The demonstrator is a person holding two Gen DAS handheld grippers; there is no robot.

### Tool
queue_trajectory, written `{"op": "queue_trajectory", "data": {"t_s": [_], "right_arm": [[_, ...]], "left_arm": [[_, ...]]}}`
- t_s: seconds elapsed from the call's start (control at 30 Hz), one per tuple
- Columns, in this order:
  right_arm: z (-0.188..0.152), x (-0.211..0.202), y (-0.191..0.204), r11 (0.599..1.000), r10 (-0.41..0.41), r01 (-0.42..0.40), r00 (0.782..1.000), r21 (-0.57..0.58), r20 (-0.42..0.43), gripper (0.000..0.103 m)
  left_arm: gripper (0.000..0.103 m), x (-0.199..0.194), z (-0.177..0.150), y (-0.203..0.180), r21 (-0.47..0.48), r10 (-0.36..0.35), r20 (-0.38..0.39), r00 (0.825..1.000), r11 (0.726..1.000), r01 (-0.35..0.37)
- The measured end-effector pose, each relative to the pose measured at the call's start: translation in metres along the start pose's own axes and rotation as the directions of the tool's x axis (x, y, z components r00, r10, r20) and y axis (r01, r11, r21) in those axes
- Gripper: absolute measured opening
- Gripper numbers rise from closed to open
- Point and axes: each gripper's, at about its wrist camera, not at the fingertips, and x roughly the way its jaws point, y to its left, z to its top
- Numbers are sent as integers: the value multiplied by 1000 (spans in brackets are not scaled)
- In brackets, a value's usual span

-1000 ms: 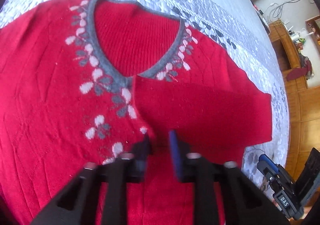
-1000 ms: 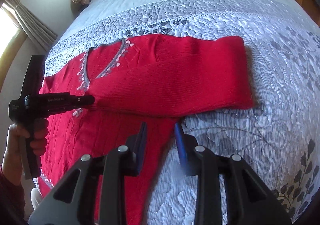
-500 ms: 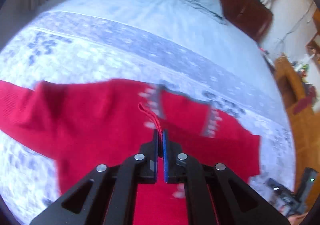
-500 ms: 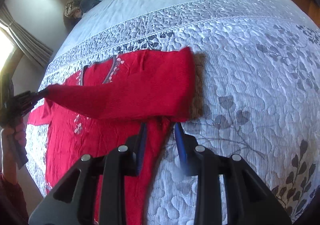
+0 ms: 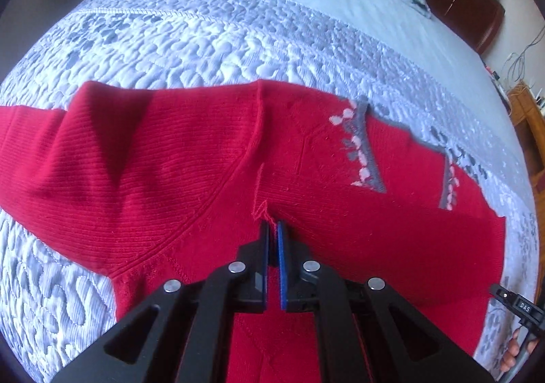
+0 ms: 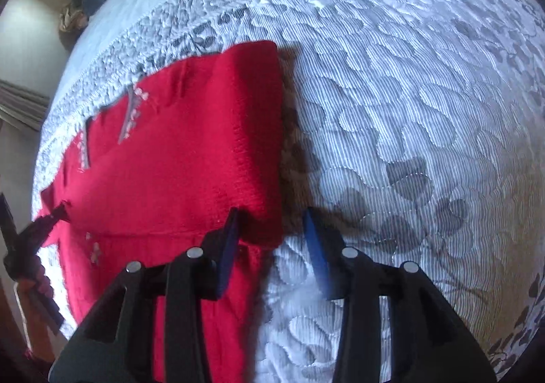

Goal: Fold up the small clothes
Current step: 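Fold the held sleeve across the sweater front with the right gripper, release, then grasp the cuff of the other red sleeve with the left gripper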

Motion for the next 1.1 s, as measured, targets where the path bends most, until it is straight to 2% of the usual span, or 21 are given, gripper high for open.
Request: {"op": "queue_trajectory", "data": {"t_s": [0.2, 0.3, 0.33, 0.37, 0.4, 0.43, 0.47, 0.53, 0.6, 0.7, 0.8, 1.0, 1.1], "right_arm": [[-4, 4, 14, 993, -96, 97, 995, -67, 21, 37], [-5, -7, 19, 990, -118, 120, 992, -69, 39, 39], [-9, -25, 27, 988, -122, 129, 989, -86, 90, 39], [-14, -39, 35, 982, -133, 148, 983, -116, 130, 39], [-17, -49, 43, 977, -137, 159, 978, -140, 158, 42], [-22, -59, 54, 973, -120, 151, 977, -173, 178, 44], [-25, -63, 61, 972, -103, 136, 979, -190, 175, 47], [-30, -64, 77, 967, -73, 106, 986, -231, 148, 47], [-33, -57, 99, 955, -62, 93, 991, -281, 116, 47], [-34, -45, 122, 945, -67, 92, 994, -313, 89, 47], [-29, -28, 135, 949, -52, 63, 998, -308, 43, 47], [-26, -7, 145, 954, -60, 59, 998, -295, 6, 47], [-25, -2, 144, 952, -73, 72, 997, -296, 6, 47]], "left_arm": [[9, 3, -7, -2, 20, 29, 10, 1000, 999, -29], [11, -13, -6, 7, -26, -20, 2, 1000, 999, 20], [13, -26, -7, 14, -46, -43, 13, 999, 998, 43], [31, -35, -7, 20, -55, -56, 27, 998, 997, 58], [55, -52, -8, 32, -61, -62, 59, 996, 996, 66], [62, -67, -8, 47, -66, -42, 91, 995, 997, 48], [65, -76, -8, 59, -73, -23, 109, 994, 997, 31], [64, -91, -8, 100, -114, 37, 116, 993, 993, -23], [64, -96, -7, 146, -184, 97, 90, 991, 980, -79], [64, -100, -4, 220, -320, 184, 42, 982, 934, -161], [64, -102, 4, 280, -423, 209, 21, 978, 888, -181], [64, -91, 20, 346, -566, 193, 49, 980, 814, -132], [63, -81, 32, 357, -581, 182, 76, 980, 807, -105]]}}
